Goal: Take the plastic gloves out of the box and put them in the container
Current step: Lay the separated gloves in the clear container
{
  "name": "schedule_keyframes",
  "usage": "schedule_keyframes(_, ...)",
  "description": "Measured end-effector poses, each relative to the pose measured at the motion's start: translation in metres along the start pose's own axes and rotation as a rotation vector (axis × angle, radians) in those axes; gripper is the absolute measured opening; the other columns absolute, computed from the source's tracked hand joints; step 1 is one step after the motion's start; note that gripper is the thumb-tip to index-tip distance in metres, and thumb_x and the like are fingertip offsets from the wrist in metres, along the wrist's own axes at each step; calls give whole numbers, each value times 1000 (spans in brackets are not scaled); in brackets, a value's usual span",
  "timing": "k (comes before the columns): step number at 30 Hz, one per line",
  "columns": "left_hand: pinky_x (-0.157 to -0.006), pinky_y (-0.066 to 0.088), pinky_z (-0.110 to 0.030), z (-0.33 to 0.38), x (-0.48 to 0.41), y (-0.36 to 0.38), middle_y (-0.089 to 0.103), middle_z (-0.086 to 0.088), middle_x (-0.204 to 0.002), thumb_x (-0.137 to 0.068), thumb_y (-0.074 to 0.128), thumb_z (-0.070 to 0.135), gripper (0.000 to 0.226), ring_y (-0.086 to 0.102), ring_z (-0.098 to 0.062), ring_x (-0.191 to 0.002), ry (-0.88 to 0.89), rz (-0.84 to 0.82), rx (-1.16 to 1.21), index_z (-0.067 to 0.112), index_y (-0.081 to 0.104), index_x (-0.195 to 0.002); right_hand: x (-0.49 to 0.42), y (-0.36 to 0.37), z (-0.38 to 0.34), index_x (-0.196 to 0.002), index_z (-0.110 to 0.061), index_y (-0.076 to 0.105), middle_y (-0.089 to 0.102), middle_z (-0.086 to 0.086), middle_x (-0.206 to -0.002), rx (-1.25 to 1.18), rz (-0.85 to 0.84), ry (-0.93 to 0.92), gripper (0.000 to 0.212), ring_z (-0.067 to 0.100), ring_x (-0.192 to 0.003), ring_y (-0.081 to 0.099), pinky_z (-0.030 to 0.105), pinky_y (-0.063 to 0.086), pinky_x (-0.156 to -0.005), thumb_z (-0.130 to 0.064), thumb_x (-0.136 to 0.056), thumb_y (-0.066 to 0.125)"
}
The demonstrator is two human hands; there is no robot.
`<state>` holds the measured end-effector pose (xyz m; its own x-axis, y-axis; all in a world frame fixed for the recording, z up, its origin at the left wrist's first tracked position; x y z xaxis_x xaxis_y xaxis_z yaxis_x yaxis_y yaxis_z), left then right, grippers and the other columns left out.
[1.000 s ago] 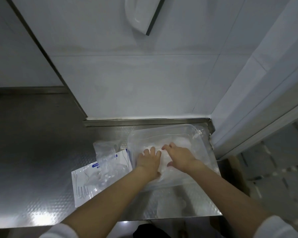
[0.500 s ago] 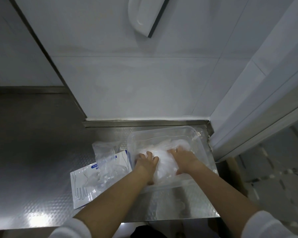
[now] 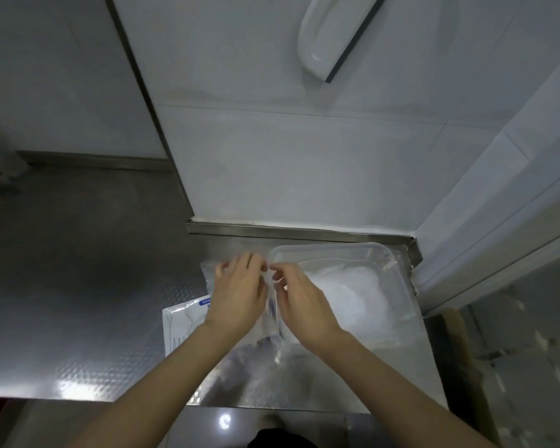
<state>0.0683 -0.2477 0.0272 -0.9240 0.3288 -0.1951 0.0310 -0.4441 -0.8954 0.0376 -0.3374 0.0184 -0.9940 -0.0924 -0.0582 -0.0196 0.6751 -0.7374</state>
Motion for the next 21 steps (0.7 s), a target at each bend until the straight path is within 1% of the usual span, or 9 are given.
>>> schedule_keyframes(2, -90, 30, -35, -35, 13, 3, 53, 0, -111, -88, 58, 19, 22, 52, -21, -107, -146, -67, -60, 17, 53, -110, -7, 19, -13, -134, -16, 41, 50, 3, -131, 15, -65, -37, 35, 19, -106, 57, 27, 46, -88, -12, -100, 41)
schedule_keyframes(6, -101, 30, -39, -93, 50, 26, 35, 1, -138, -84, 55, 55, 66, 35, -20, -128, -398, -332, -197, 24, 31, -137, -30, 59, -24, -141, -19, 35, 38, 13, -139, 144, -204, -53, 44, 31, -110, 55, 37, 47, -91, -11, -98, 43)
schedule_keyframes(10, -102, 30, -40, -116, 73, 42, 29, 1, -143, -79, 58, 61, 75, 30, -22, -133, -479, -442, -169, 25, 28, -137, -39, 97, -15, -145, -20, 32, 35, 18, -146, 206, -453, 78, 47, 34, -129, 42, 38, 35, -105, -28, -100, 43)
schedule_keyframes(13, -101, 34, -40, -124, 79, 52, 28, 0, -143, -80, 58, 58, 71, 29, -22, -132, -478, -478, -172, 24, 31, -136, -40, 113, -11, -142, -8, 36, 40, 20, -144, 265, -592, 136, 47, 34, -130, 40, 36, 34, -103, -28, -101, 42)
schedule_keyframes(15, -101, 36, -42, -127, 81, 56, 28, 0, -142, -80, 56, 58, 69, 29, -23, -130, -469, -477, -190, 23, 33, -135, -43, 118, -12, -130, -1, 48, 49, 22, -134, 252, -634, 146, 39, 34, -122, 47, 35, 38, -97, -25, -101, 42)
schedule_keyframes(17, -101, 37, -44, -128, 80, 59, 30, -1, -140, -80, 55, 59, 68, 30, -23, -129, -465, -471, -193, 23, 34, -133, -47, 117, -12, -94, -4, 61, 59, 21, -104, 182, -598, 141, 25, 31, -100, 54, 31, 39, -84, -17, -100, 41)
schedule_keyframes(18, -101, 37, -44, -129, 80, 59, 30, -1, -139, -80, 55, 60, 68, 30, -23, -128, -464, -468, -190, 23, 34, -133, -49, 113, -12, -72, -10, 54, 56, 15, -83, 138, -552, 146, 31, 26, -86, 50, 29, 37, -77, -11, -100, 40)
schedule_keyframes(19, -100, 37, -44, -129, 79, 59, 30, -1, -138, -80, 54, 60, 67, 30, -23, -128, -460, -464, -189, 23, 34, -132, -52, 107, -11, -61, -12, 44, 49, 8, -69, 80, -500, 149, 39, 22, -78, 46, 28, 35, -73, -6, -99, 40)
schedule_keyframes(21, -100, 37, -43, -129, 77, 59, 30, -1, -139, -81, 53, 59, 66, 30, -23, -128, -445, -458, -190, 22, 34, -132, -56, 95, -9, -63, 0, 51, 52, 10, -66, -8, -418, 164, 37, 24, -73, 50, 31, 37, -72, -4, -98, 40)
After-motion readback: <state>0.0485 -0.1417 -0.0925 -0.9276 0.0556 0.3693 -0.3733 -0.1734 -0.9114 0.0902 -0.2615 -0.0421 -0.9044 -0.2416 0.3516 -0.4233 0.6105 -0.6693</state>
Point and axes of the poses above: each hand's wrist, its own x-axis away from the middle knuckle, its own y-axis out of the palm, z = x × y, the point moved 9 cm from there along -x, towards the middle knuckle
